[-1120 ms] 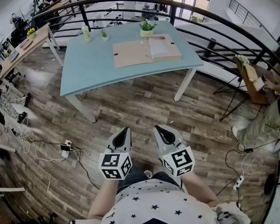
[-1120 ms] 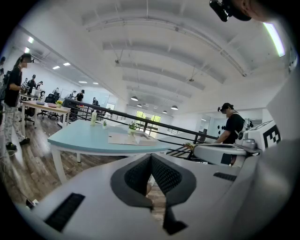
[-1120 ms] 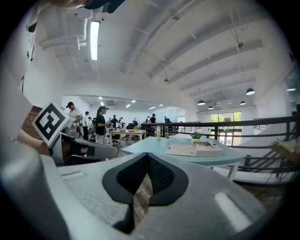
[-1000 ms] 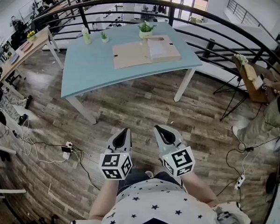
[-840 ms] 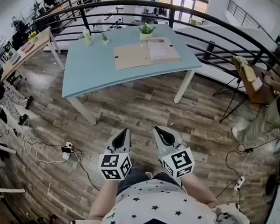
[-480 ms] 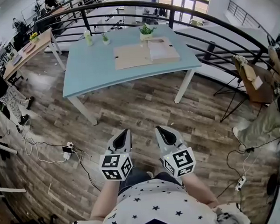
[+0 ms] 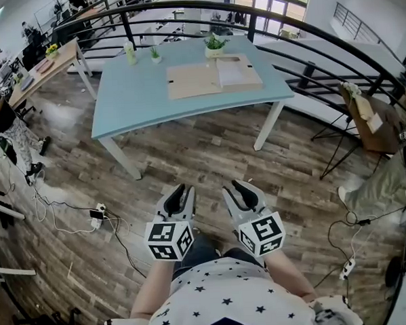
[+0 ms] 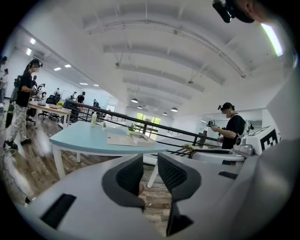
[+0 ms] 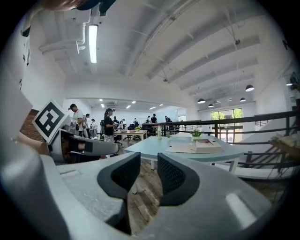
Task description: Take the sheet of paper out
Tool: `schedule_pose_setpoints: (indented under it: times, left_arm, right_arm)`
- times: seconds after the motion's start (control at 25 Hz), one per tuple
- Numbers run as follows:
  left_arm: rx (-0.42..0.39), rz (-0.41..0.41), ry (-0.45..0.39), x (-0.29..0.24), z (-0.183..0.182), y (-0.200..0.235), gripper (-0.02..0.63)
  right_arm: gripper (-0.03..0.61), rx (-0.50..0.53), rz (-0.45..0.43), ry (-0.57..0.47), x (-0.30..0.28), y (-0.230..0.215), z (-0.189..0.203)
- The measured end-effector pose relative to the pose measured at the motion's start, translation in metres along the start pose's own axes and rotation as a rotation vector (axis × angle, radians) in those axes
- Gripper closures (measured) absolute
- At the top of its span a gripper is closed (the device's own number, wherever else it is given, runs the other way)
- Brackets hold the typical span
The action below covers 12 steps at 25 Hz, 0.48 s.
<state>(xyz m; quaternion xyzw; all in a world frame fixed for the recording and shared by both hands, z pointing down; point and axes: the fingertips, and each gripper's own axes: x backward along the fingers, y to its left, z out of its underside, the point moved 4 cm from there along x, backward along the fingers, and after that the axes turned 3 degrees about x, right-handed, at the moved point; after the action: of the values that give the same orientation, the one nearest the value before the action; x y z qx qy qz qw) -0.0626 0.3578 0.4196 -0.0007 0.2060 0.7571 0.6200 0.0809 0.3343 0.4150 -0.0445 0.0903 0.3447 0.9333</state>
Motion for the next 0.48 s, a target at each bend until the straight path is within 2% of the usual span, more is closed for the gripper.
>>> schedule_pose_setpoints:
  times: [0.2, 0.48]
  left_arm:
    - [-0.004, 0.009, 0.015, -0.013, 0.001, -0.002, 0.472]
    - [0.012, 0.027, 0.007, -0.037, -0.006, 0.000, 0.463]
  right_arm:
    - [0.401, -0.011, 0.009, -0.003, -0.004, -0.011, 0.003]
    - [0.377, -0.025, 0.011, 0.012, -0.017, -0.031, 0.008]
